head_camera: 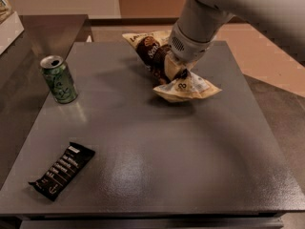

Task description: Move brown chip bag near green can

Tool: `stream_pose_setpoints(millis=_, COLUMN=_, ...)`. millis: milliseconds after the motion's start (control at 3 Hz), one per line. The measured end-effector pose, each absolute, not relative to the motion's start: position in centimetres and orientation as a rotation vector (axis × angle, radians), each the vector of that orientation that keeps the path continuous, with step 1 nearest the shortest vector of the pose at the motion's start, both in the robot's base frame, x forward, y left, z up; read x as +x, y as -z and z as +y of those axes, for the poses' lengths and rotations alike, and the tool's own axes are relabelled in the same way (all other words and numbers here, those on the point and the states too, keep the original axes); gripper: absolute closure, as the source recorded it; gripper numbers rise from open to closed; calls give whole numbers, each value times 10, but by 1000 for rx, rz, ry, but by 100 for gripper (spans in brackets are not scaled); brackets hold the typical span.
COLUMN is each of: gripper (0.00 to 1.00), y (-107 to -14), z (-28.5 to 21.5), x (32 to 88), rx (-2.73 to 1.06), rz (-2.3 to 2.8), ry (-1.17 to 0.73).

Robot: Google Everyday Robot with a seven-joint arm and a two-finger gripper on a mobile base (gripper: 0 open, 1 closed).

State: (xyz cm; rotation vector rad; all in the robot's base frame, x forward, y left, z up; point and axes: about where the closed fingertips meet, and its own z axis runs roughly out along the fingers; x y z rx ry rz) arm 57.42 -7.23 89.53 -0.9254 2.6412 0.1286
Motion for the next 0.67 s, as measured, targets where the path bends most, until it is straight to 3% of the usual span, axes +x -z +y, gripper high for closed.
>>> stream_pose_setpoints(millis=667, gripper=100, y=-905, z=-12, x=624, rx=-1067, rz=2590, ry=-156)
